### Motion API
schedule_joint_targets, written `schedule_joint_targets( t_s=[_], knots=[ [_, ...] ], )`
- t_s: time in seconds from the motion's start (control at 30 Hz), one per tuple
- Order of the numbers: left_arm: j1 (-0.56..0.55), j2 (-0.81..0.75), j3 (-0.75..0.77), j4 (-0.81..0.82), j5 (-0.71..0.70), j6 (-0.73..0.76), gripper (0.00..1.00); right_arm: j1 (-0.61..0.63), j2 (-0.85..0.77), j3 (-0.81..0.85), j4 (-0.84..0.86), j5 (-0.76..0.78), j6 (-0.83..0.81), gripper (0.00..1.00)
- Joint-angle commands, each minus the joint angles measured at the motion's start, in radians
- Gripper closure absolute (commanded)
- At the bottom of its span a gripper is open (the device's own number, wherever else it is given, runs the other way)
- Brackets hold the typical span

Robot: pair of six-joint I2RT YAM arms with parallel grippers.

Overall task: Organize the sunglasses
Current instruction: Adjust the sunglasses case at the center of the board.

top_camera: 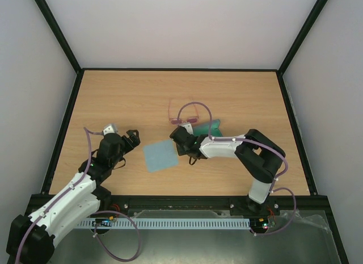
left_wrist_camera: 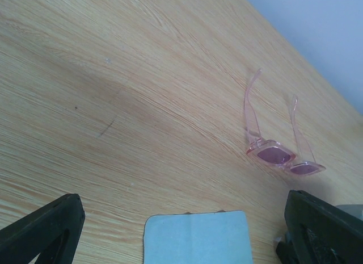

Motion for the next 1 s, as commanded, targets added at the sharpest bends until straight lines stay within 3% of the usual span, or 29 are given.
schedule_joint_targets(
  t_s=[0.0, 0.57, 0.97],
  knots=[
    [0.006, -0.019, 0.014, -0.014, 0.005, 0.007, 0.01, -0.019, -0.005, 0.009, -0.001, 0.032, -0.004, 0.77],
    [0.005, -0.022, 0.019, -0.026, 0.016, 0.016, 0.01, -0.077, 0.023, 0.051, 0.009, 0.04, -0.031, 0.74],
    [0.003, 0.133, 0.05, -0.031, 0.051, 0.052, 0.01, -0.076, -0.071, 0.065, 0.043, -0.267, -0.1, 0.55]
  ],
)
